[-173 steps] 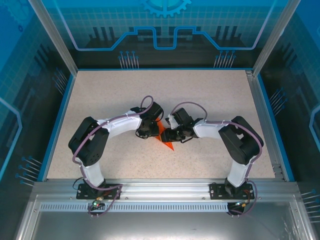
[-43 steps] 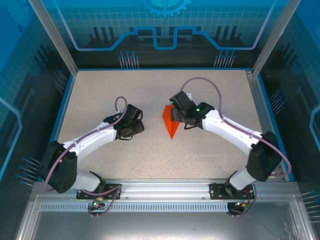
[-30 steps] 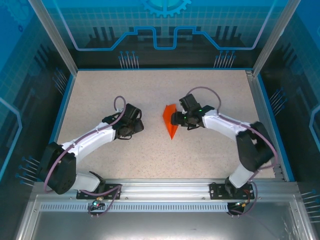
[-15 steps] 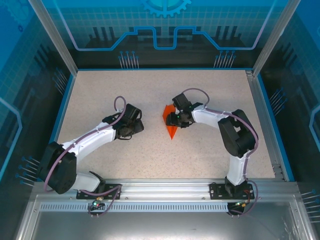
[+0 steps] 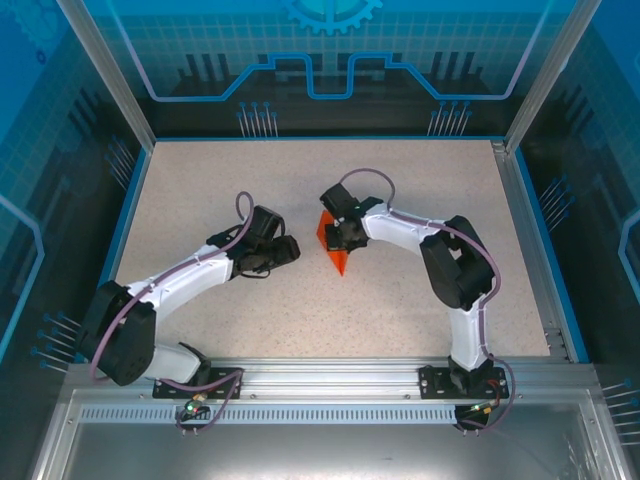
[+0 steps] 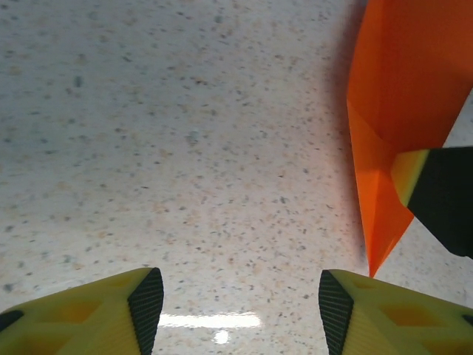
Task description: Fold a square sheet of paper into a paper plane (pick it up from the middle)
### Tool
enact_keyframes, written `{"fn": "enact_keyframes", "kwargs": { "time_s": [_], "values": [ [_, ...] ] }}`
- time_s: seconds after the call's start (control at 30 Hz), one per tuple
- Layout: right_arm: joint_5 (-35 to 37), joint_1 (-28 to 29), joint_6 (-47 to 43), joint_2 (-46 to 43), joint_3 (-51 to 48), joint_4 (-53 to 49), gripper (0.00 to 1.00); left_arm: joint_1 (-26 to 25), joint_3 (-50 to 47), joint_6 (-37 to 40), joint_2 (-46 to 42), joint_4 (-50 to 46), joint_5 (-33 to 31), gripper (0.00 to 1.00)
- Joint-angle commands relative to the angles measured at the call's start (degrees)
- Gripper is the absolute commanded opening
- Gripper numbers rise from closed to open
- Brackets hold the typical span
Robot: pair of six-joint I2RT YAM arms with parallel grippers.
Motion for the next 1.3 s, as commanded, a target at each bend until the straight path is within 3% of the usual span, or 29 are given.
{"fn": "enact_keyframes", "kwargs": {
  "time_s": [0.0, 0.4, 0.63, 0.83, 1.27],
  "values": [
    [8.7, 1.2, -0.4, 1.9, 4.4, -9.3, 0.05, 0.6, 0.1, 1.1, 1.3, 1.7, 3.2, 0.61],
    [7.6, 0.7, 4.4, 7.3, 7.4, -11.5, 0.08, 0.8, -0.8, -0.1, 1.7, 0.3, 1.6, 0.61],
    [7.1, 0.7, 5.3, 9.0, 7.9, -11.4, 0.18, 0.9, -0.5, 0.1, 1.8, -0.4, 0.8, 0.62],
    [6.9, 0.7, 4.5, 9.8, 8.5, -11.8, 0.21, 0.9, -0.3, 0.1, 2.0, -0.7, 0.5, 0.62],
    [6.5, 0.5, 7.0, 13.3, 7.1, -11.7, 0.44, 1.0, 0.0, 0.0, 2.2, -1.0, 0.5, 0.62]
  ]
}}
